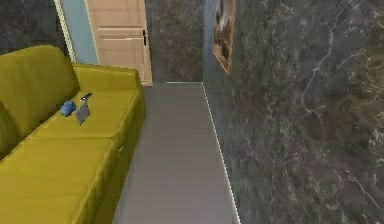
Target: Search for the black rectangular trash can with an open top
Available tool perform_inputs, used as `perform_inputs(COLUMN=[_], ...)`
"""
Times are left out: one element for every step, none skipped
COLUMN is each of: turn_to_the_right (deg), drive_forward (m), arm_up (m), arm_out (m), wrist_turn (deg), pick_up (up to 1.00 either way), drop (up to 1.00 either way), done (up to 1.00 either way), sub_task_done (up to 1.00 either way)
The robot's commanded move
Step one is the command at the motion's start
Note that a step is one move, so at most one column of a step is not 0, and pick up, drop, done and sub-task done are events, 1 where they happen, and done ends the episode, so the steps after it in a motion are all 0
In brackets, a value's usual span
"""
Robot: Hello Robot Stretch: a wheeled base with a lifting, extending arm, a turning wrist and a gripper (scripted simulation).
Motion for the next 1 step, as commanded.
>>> perform_inputs(turn_to_the_right=[0.0], drive_forward=[1.0], arm_up=[0.0], arm_out=[0.0], wrist_turn=[0.0], pick_up=[0.0], drop=[0.0], done=[0.0], sub_task_done=[0.0])
